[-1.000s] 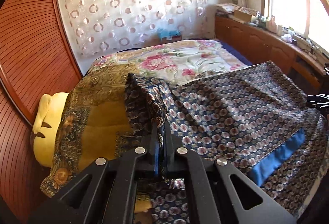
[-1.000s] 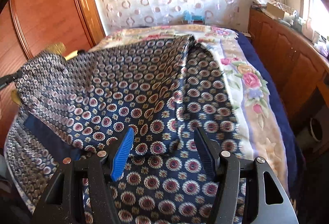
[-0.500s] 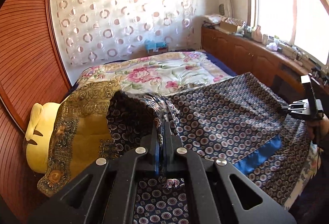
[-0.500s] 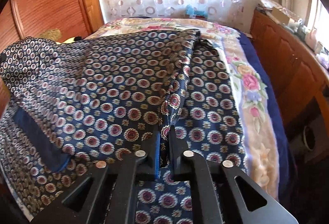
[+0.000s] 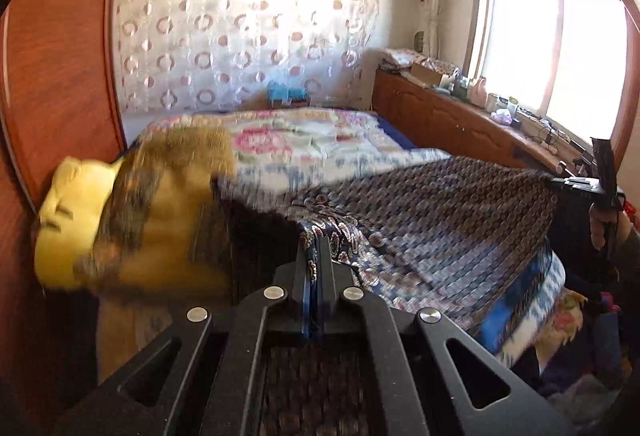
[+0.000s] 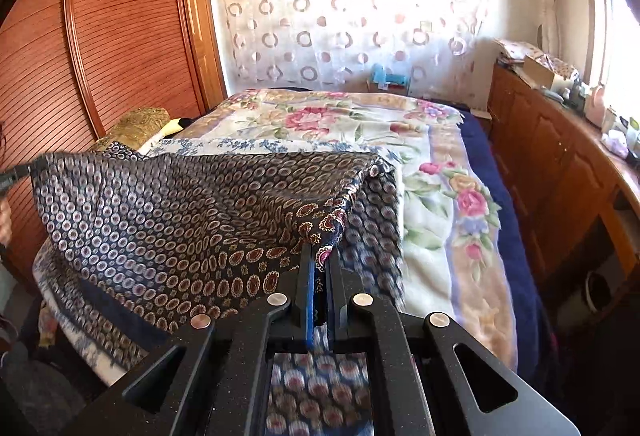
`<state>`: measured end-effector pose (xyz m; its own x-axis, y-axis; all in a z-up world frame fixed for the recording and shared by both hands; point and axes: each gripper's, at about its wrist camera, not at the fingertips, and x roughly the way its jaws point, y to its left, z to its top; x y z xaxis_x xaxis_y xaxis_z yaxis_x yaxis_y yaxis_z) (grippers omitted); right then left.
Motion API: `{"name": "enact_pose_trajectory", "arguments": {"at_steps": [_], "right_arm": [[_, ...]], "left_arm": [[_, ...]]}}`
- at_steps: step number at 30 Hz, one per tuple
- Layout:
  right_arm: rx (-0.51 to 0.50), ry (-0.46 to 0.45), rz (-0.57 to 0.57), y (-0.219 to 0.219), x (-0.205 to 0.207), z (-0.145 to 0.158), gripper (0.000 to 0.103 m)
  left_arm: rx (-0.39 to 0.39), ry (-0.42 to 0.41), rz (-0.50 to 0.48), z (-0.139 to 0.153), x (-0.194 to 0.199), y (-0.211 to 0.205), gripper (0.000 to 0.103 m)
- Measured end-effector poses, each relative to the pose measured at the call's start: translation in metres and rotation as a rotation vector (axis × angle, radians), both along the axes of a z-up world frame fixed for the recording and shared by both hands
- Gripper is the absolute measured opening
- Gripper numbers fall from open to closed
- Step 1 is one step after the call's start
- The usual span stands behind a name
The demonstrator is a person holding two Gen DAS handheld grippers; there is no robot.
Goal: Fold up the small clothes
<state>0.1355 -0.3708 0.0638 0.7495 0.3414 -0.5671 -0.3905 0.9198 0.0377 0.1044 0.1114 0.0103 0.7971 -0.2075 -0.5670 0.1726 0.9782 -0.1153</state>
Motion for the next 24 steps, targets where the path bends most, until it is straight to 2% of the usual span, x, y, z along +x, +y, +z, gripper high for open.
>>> {"name": "enact_pose_trajectory", "arguments": {"at_steps": [3,7,13,15,16,17,20,21,24], "right_arm": [[-0.055,0.041,-0.009,-0.001,-0.010,-0.020,0.004],[-0.086,0.123,-0.033,0.003,0.001,-0.051,0.004],[-0.080,0.149,-0.052,0.007,0.011,-0.064,0.004],[-0.089,0.136,-0.061,0.008,0.009,-0.064,0.005],[-0.094,0.126,-0.068,0.007,0.004,-0.063,0.011],[-0.102,0.108,-0.079,0.008,0.001,-0.061,0.012],[-0.104,0.071,-0.104,0.011,-0.011,-0.057,0.022],[-0.104,0.050,-0.115,0.011,-0.016,-0.055,0.028],[-0.064,0.008,-0.098,0.014,-0.029,-0.050,0.036]], "left_arm": [[0.020,0.064,0.038,-0.034,-0.011,0.000,0.003],[0.014,0.146,0.080,-0.074,-0.012,0.006,0.003],[-0.020,0.169,0.102,-0.083,-0.013,0.013,0.004],[-0.024,0.175,0.109,-0.085,-0.015,0.016,0.012],[-0.028,0.173,0.111,-0.085,-0.016,0.017,0.012],[-0.035,0.169,0.110,-0.085,-0.018,0.018,0.016],[-0.058,0.151,0.114,-0.083,-0.026,0.019,0.041],[-0.060,0.147,0.113,-0.083,-0.028,0.018,0.041],[-0.037,0.164,0.118,-0.085,-0.025,0.017,0.046]]}}
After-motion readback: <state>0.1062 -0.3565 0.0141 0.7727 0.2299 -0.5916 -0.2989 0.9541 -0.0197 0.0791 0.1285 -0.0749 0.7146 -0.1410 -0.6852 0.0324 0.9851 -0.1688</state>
